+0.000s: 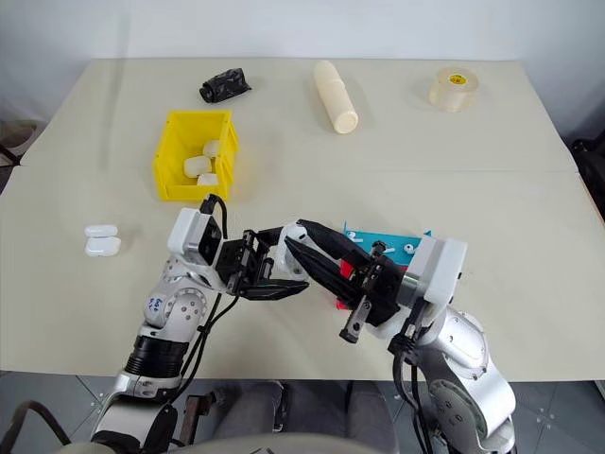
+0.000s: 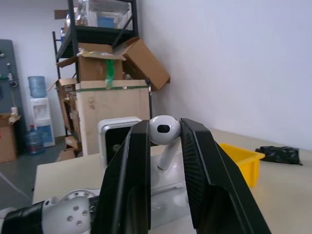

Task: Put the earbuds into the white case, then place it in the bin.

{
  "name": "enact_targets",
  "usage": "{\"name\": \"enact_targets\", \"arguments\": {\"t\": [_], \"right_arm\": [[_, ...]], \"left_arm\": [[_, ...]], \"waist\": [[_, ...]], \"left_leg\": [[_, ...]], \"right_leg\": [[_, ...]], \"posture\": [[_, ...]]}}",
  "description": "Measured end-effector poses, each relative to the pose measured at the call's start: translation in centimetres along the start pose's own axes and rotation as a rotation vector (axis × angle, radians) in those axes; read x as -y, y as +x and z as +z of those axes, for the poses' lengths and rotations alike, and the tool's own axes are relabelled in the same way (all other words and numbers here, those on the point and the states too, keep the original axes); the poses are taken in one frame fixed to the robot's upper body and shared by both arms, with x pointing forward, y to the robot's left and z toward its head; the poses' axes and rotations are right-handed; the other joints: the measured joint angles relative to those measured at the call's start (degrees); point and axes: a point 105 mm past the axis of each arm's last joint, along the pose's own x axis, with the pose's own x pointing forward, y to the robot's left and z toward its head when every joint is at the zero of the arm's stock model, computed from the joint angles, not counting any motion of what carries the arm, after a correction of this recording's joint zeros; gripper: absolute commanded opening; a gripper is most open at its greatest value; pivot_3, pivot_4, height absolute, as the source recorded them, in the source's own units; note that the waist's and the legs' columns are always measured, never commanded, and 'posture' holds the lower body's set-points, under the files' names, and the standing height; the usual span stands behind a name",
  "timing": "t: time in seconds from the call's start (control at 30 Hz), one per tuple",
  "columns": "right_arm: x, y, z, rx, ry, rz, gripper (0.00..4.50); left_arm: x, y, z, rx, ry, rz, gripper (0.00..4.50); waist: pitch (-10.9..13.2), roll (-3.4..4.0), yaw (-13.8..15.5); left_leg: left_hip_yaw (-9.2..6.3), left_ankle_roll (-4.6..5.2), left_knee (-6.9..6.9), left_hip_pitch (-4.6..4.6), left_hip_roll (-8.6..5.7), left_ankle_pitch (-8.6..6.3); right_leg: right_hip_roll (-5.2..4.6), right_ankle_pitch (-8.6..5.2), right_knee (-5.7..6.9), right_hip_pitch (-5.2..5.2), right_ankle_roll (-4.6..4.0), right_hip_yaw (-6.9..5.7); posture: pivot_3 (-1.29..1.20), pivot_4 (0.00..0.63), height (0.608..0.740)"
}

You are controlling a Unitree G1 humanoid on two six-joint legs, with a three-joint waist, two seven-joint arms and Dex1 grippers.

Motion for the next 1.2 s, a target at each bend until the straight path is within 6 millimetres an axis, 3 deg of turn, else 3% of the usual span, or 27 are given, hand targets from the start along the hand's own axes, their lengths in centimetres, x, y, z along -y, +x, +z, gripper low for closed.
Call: {"name": "enact_targets", "arguments": {"t": [0.27,0.97,1.2], "right_arm": [[1.0,-0.5,-1.0,-0.010,-0.001,-0.014,0.51],[0.8,-1.3,-2.0,-0.047,0.036,0.068,0.51],[1.1,-1.2,-1.9,-0.059,0.074,0.083,2.79]], "left_arm": [[0.0,0.2,0.2,-0.001,0.002,-0.006,2.81],[0.6,0.1,-0.1,-0.011,-0.012,-0.009,2.81],[0.8,0.1,0.0,-0.007,0.000,-0.024,2.81]], "waist": [[0.00,0.00,0.00],[0.00,0.00,0.03],[0.00,0.00,0.05]], "left_leg": [[0.00,0.00,-0.01,0.00,0.00,0.00],[0.00,0.00,-0.01,0.00,0.02,0.00],[0.00,0.00,-0.02,0.00,0.03,0.00]], "right_leg": [[0.00,0.00,-0.01,0.00,0.00,0.00],[-0.01,0.00,-0.04,0.01,0.00,0.01],[-0.01,0.00,-0.05,0.01,0.00,0.00]], "posture": [[0.00,0.150,0.740],[0.00,0.150,0.740],[0.00,0.150,0.740]]}}
